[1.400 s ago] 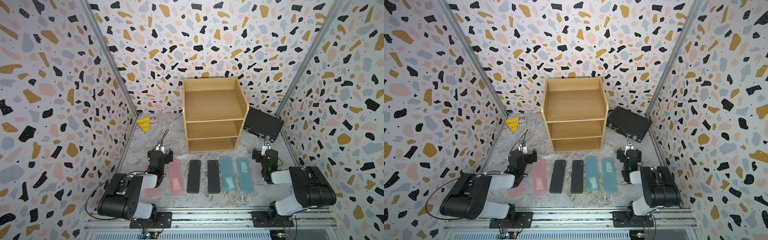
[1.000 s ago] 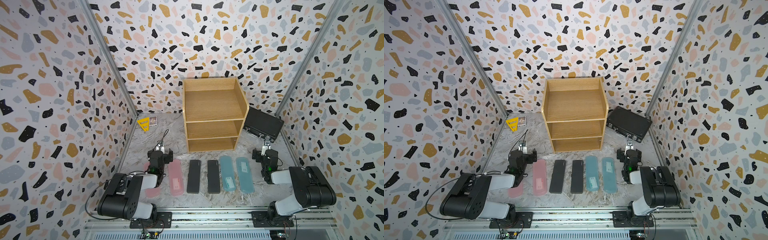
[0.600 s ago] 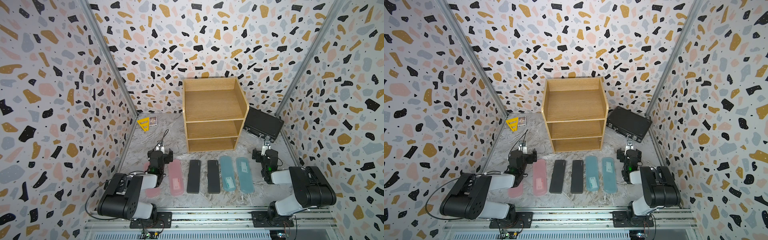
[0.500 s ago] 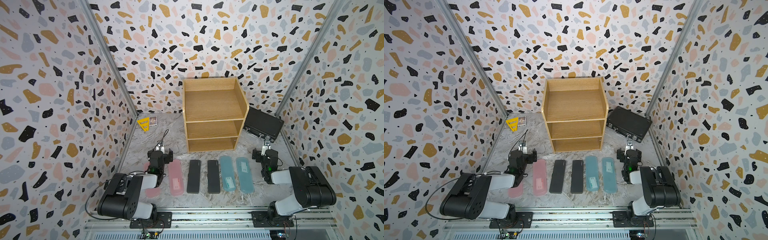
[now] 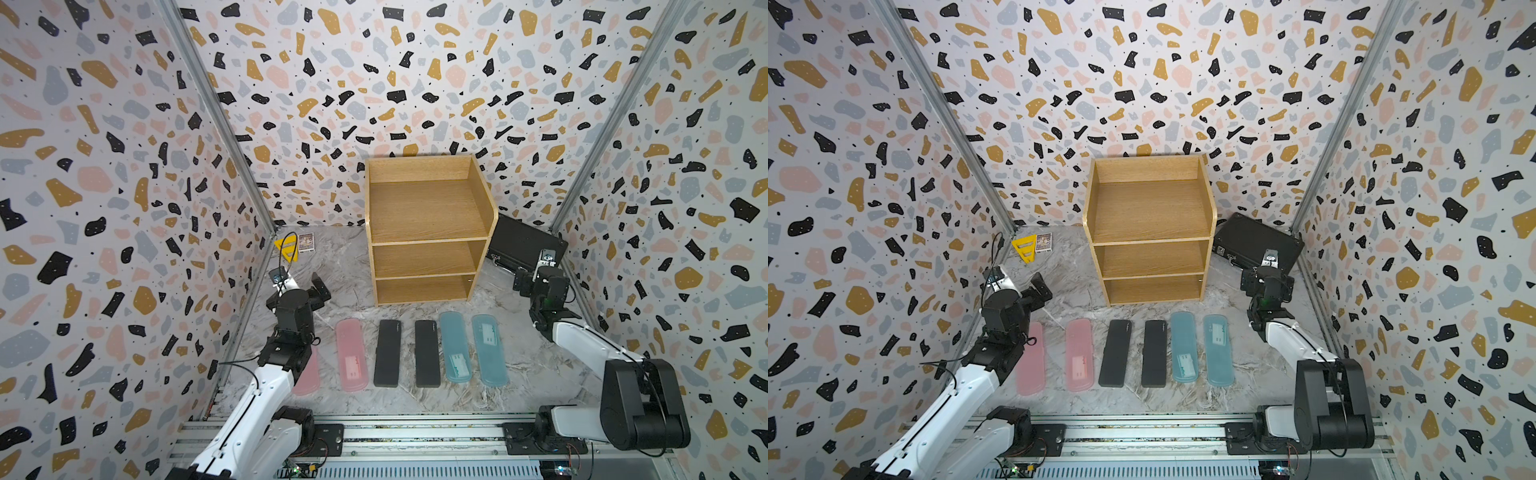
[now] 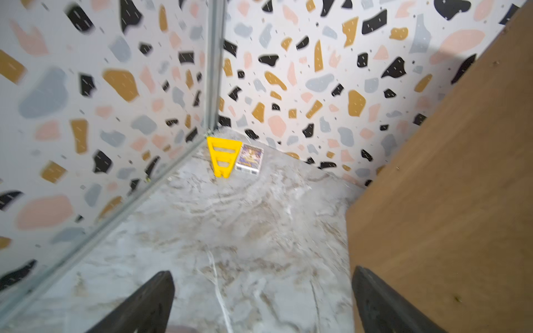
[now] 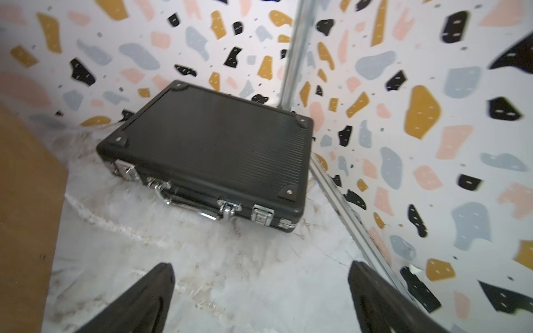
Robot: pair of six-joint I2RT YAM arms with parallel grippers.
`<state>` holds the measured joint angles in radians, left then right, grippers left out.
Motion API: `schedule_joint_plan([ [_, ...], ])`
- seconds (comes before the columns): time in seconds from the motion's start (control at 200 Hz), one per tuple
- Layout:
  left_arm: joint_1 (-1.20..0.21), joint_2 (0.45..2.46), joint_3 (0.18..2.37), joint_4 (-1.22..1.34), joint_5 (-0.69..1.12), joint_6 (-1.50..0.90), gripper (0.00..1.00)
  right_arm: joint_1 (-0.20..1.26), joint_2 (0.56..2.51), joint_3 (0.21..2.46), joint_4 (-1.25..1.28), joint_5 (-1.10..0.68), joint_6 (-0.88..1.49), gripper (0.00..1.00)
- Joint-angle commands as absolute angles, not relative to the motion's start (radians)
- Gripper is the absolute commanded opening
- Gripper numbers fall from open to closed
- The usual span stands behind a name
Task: Place the pencil cases on the shelf according to color
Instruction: Pick up the pencil case from the center of the board.
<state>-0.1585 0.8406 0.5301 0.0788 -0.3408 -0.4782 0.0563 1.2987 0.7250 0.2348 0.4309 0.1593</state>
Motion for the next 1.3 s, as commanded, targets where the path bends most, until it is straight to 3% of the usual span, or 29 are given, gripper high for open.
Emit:
schedule_joint_plan([
  [0.0,-0.163,0.827,0.554,-0.081,-0.139,-0.672,1.00,0.054,1.262,0.790,-0.176,0.437,0.292,1.00],
  [0.175,-0.171,0.811,0.623,-0.325,-0.048,-0.663,1.00,0.058,1.184,0.899,-0.559,0.239,0.441,1.00],
  [0.36,-0.172,0.812,0.654,-0.458,0.040,-0.672,1.00,0.097,1.009,0.829,-0.640,-0.112,0.407,1.00],
  [0.616,-0.263,0.852,0.674,-0.554,0.087,-0.655,1.00,0.187,0.902,0.826,-0.859,-0.141,0.501,1.00],
  [0.731,-0.328,0.885,0.699,-0.591,0.075,-0.662,1.00,0.289,0.878,0.821,-0.945,-0.012,0.565,1.00],
  [0.946,-0.431,0.921,0.715,-0.603,-0.010,-0.698,1.00,0.493,0.874,0.730,-0.930,0.031,0.675,1.00],
  [1.296,-0.460,0.904,0.677,-0.554,0.022,-0.707,1.00,0.693,0.939,0.584,-0.853,0.097,0.790,0.99],
])
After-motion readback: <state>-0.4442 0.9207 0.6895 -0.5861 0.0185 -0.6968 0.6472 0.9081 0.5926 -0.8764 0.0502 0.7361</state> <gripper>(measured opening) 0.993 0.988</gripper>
